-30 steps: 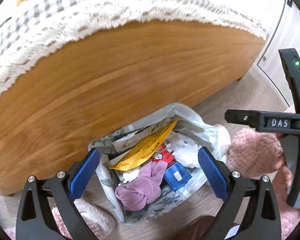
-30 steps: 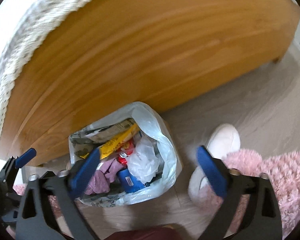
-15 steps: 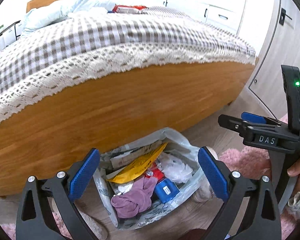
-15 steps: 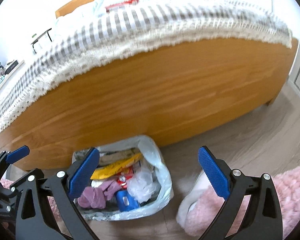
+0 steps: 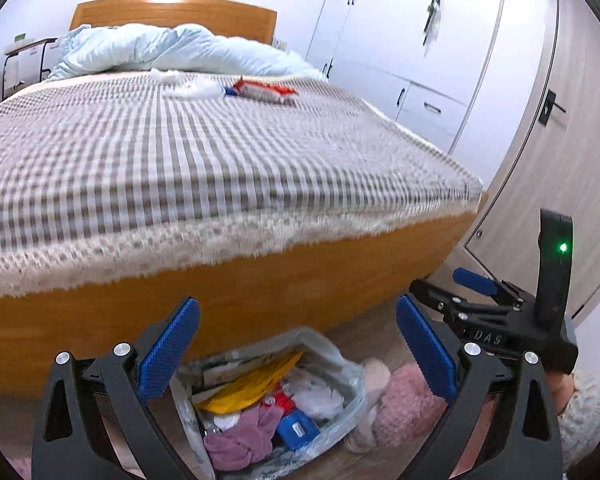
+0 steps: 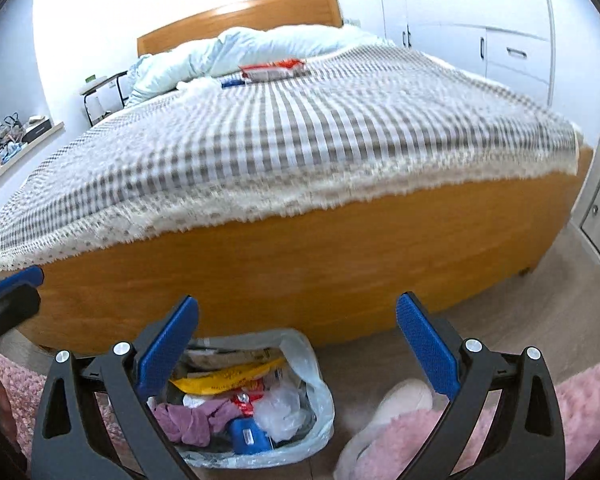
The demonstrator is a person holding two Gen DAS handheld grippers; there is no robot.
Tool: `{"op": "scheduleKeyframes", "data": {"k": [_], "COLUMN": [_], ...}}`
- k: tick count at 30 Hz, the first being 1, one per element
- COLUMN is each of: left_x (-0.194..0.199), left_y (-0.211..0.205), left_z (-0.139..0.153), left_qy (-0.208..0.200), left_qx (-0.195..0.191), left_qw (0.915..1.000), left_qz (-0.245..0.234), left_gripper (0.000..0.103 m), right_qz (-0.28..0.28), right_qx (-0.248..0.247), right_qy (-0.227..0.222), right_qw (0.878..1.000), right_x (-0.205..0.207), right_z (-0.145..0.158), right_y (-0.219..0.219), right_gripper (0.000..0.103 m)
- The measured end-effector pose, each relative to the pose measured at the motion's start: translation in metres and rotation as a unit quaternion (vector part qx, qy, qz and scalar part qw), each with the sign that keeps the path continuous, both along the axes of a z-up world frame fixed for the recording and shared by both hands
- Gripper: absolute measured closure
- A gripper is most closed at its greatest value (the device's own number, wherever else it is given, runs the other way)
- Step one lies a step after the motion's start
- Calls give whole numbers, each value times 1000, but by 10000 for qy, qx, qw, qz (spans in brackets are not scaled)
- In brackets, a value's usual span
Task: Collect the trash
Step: 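Raise both open tools from the bag back toward the bed, then close the right tool on the red snack packet while the left tool approaches the plastic bag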
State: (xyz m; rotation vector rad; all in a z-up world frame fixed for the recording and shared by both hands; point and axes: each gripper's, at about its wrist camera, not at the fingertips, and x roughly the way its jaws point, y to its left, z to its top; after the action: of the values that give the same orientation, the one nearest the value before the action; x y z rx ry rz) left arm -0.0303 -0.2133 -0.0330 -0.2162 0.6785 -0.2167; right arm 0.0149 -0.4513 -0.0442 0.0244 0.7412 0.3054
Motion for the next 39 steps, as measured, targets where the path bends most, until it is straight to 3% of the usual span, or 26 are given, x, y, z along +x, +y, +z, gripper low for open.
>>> {"op": "scheduleKeyframes", "data": {"k": [14,23,39], "left_x": [44,85,150], "left_y": [35,55,75], "left_z": [81,122,135], "left_qy": [-771,-1041,-1072], "left_qx": [184,216,499], "left_qw": [9965,9936,9924], "left_qz": [275,380,339], "left_gripper": [8,8,8], "right_qz": [-86,-72,145], "right_qx": [147,116,-122], "right_qy": [-918,-1307,-1549], "right_qw": [9956,9913,9877], "right_x": [52,85,165], "right_z": [79,116,139], "right_y": [16,34,68], "right_gripper": [8,8,8]}}
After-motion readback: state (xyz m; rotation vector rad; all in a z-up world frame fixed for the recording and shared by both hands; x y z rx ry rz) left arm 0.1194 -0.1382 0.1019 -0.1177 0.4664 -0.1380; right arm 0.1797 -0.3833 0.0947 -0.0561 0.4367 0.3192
